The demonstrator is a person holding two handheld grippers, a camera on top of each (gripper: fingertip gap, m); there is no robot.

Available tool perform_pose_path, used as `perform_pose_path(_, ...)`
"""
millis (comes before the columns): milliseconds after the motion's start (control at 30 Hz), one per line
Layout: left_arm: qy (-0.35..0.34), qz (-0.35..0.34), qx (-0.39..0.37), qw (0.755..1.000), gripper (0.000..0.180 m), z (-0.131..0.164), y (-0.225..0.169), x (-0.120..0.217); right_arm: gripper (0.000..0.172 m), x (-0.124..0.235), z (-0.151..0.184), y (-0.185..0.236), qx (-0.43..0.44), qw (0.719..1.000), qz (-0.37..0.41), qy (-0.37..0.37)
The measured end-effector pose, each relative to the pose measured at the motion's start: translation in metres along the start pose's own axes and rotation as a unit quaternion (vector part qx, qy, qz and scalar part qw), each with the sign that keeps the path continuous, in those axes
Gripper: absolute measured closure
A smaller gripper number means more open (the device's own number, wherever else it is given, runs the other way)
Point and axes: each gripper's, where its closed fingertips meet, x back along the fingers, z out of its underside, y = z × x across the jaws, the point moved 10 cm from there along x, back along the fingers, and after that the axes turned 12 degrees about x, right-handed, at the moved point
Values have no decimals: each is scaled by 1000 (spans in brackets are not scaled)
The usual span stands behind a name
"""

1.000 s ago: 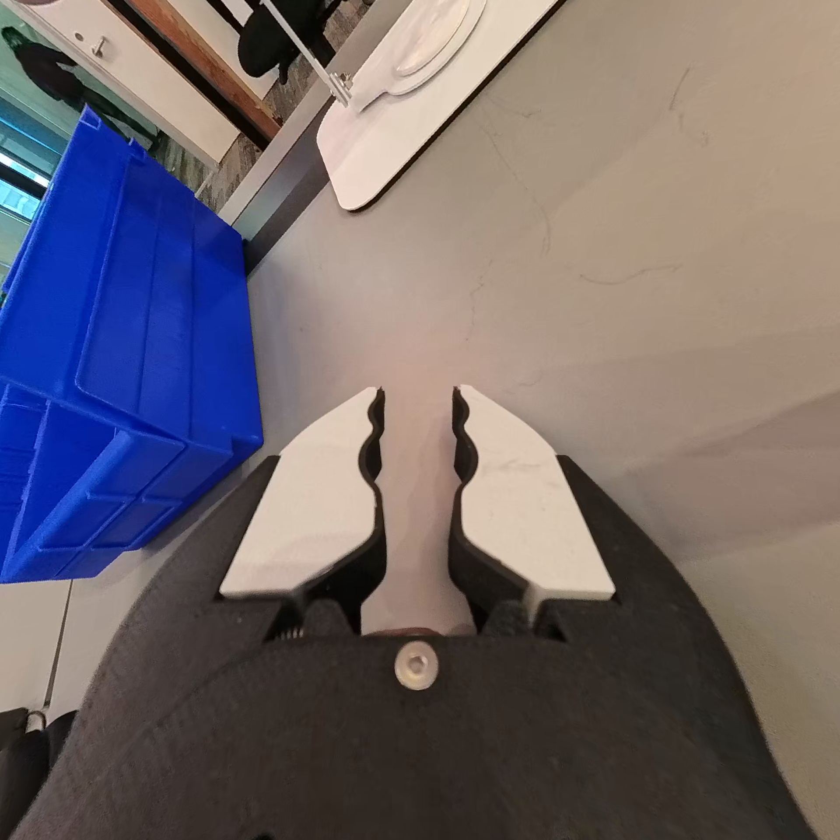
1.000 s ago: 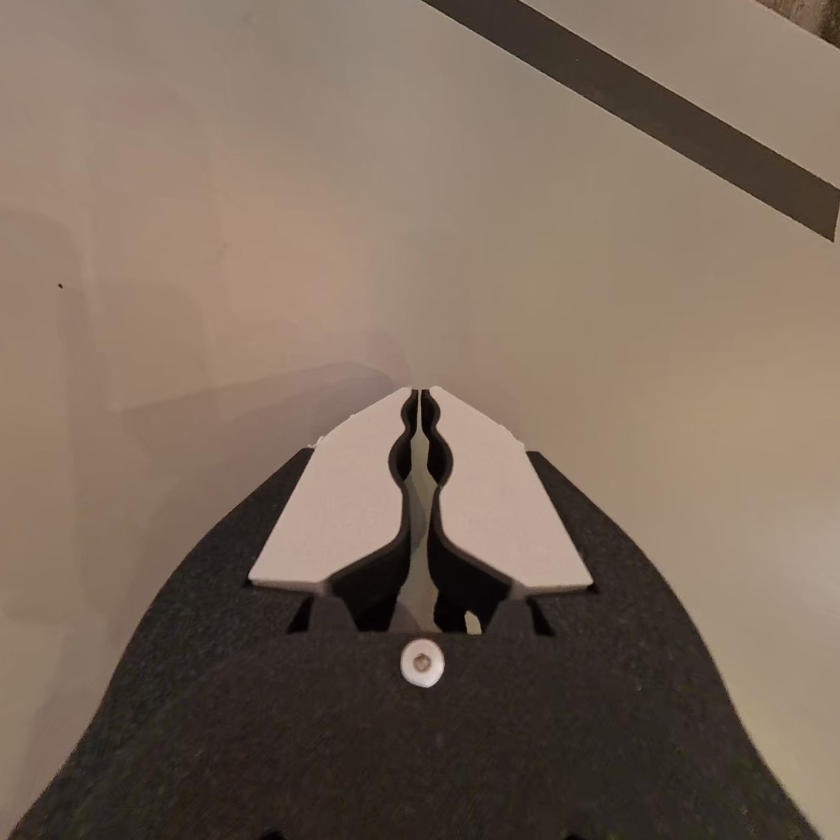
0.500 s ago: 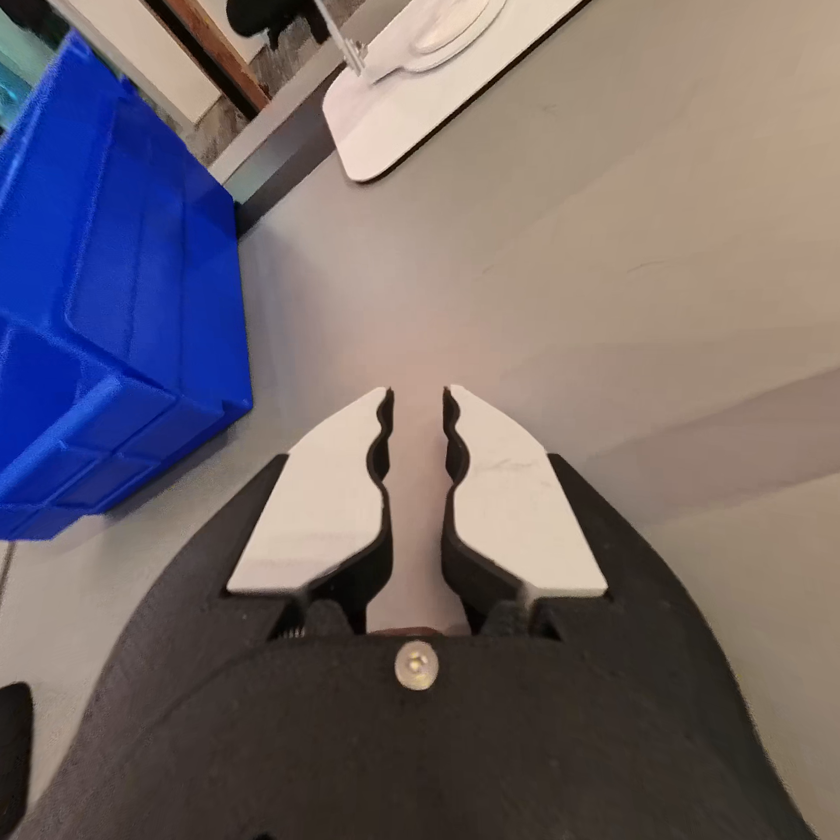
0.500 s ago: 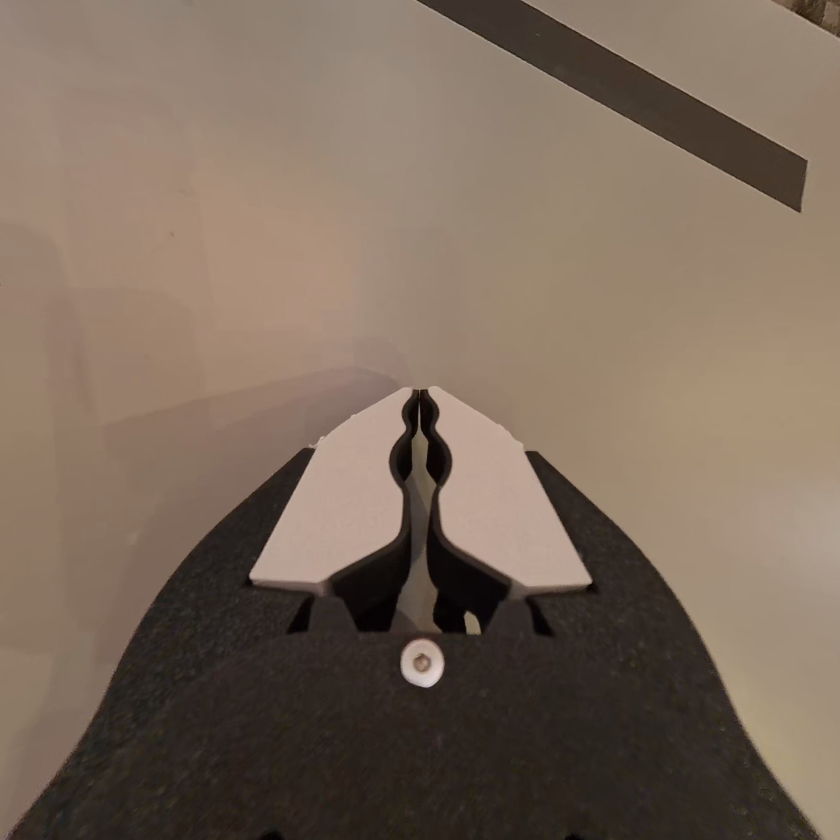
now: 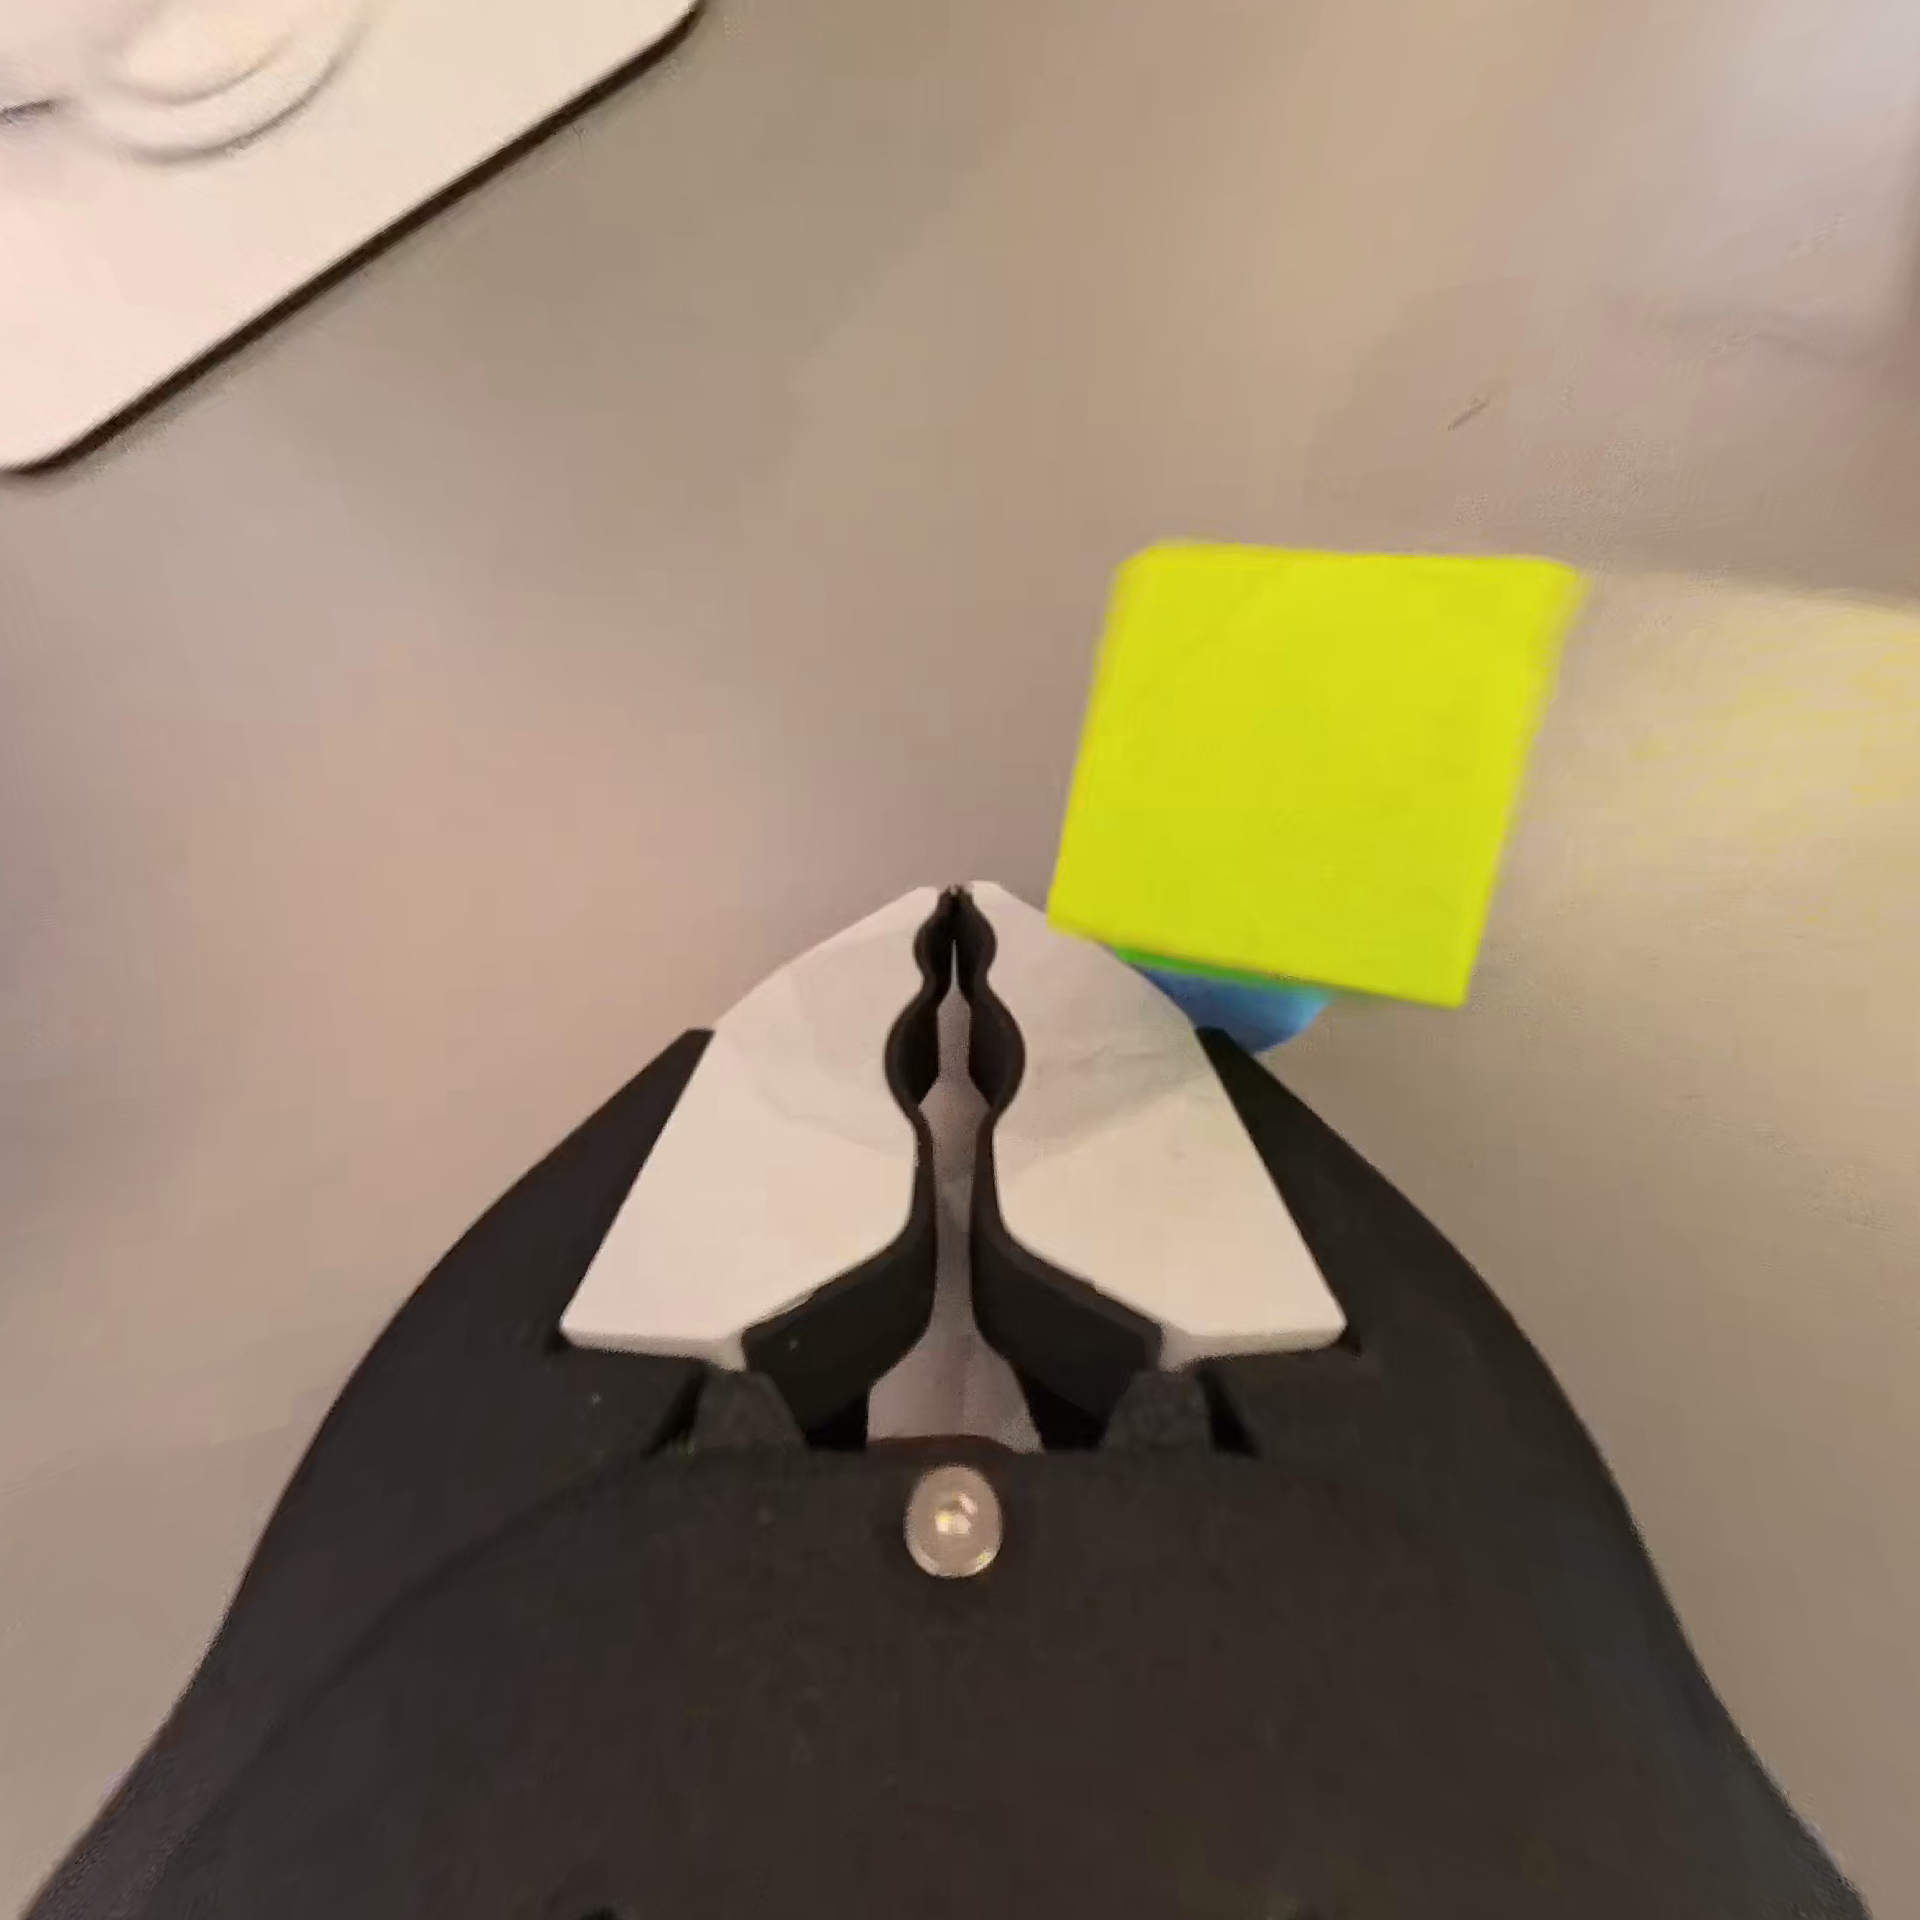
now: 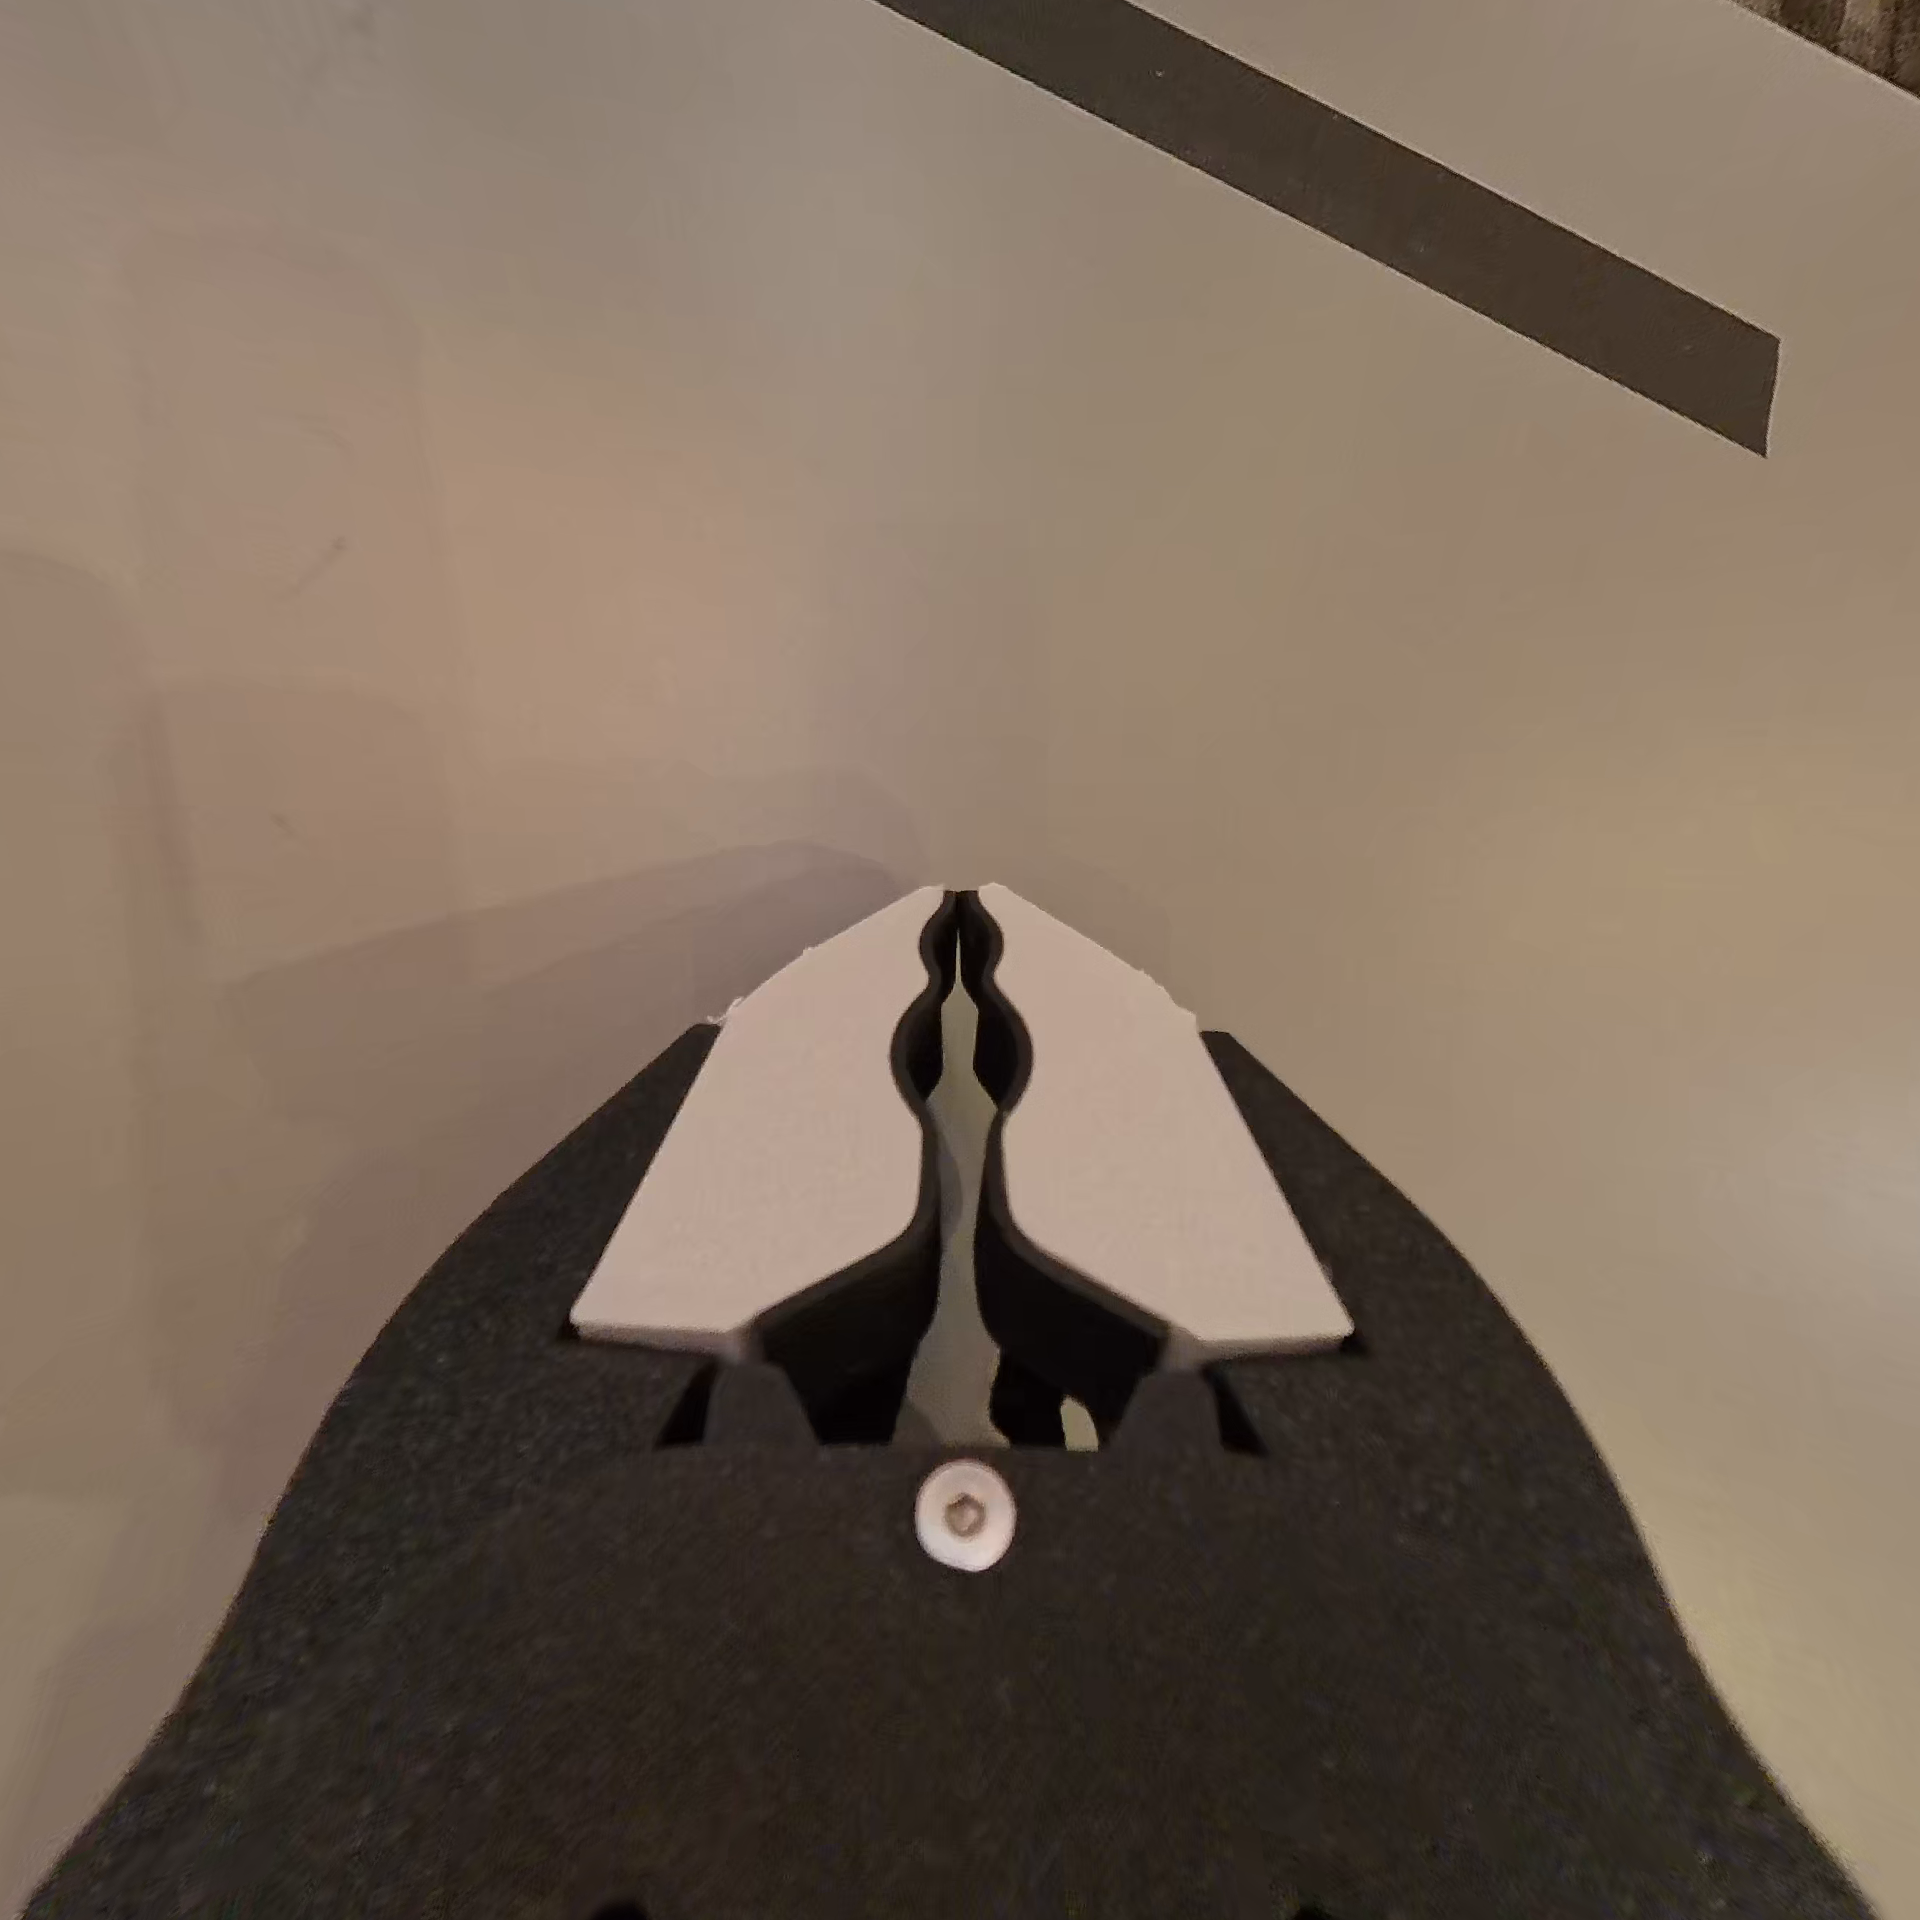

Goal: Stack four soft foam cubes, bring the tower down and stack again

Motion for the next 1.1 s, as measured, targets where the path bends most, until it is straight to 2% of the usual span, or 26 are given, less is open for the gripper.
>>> perform_pose_path(133, -1, 36, -11, 999, 180, -26, -21, -3, 172, 1, 1, -1, -3, 1000, -1, -1)
perform_pose_path(233, -1, 39, 2, 999, 180, -19, -6, -5, 172, 2, 0, -2, -6, 1000, -2, -6)
perform_pose_path(467, -23, 4, 54, 998, 180, 5, 59, 0, 172, 3, -5, 3, 8, 1000, -9, -5)
perform_pose_path(600, -28, -7, 44, 999, 180, 8, 71, -5, 170, 5, -6, 5, 2, 1000, -14, -14)
perform_pose_path(767, -35, -33, -16, 999, 178, -2, 68, -16, 156, 18, -15, 12, 19, 993, -69, -90)
perform_pose_path(833, -33, -29, -17, 999, 177, -8, 70, -22, 151, 29, -26, 26, 58, 980, -120, -151)
perform_pose_path(933, -39, -10, -18, 999, 173, -19, 72, -30, 140, 40, -43, 61, 152, 941, -222, -205)
perform_pose_path(1000, -41, -13, -23, 999, 173, -26, 74, -37, 134, 39, -53, 89, 211, 915, -285, -190)
perform_pose_path(1100, -45, -24, -48, 998, 172, -36, 73, -46, 129, 28, -62, 119, 286, 894, -314, -143)
